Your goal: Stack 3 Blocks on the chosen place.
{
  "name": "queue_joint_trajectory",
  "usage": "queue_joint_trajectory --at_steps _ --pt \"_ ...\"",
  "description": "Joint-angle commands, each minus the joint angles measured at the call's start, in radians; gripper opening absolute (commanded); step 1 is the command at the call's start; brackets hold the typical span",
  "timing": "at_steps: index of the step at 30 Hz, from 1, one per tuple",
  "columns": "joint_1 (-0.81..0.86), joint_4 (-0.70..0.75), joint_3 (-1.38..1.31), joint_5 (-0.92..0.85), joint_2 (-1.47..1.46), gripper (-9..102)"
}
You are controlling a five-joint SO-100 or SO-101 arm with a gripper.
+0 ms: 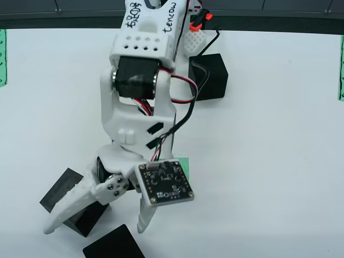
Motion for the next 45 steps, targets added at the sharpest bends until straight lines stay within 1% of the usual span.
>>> queue_joint_trajectory --at_steps 1,6,9,12,14,16,18,20,22,24,27,35,37,40,45 --pt "0.000 0.005 0.028 -0.040 0.160 53" --pt "0.002 0.018 0.103 -0.178 0.258 53" --pt "0.029 0.025 0.152 -0.304 0.299 54" --pt "0.071 0.011 0.196 -0.491 0.322 54" --pt "0.094 0.011 0.215 -0.670 0.330 54" --pt "0.126 0.000 0.227 -0.773 0.330 53" --pt "0.147 -0.006 0.235 -0.838 0.330 53" --pt "0.156 -0.006 0.235 -0.850 0.330 53" --pt "0.150 -0.006 0.238 -0.928 0.330 53" --pt "0.135 -0.017 0.241 -1.112 0.333 53" --pt "0.127 -0.018 0.267 -1.324 0.342 53" --pt "0.084 -0.012 0.242 -1.707 0.307 53" --pt "0.074 -0.011 0.230 -1.764 0.291 51" --pt "0.071 -0.018 0.196 -1.802 0.261 48" --pt "0.072 -0.014 0.112 -1.845 0.170 48"
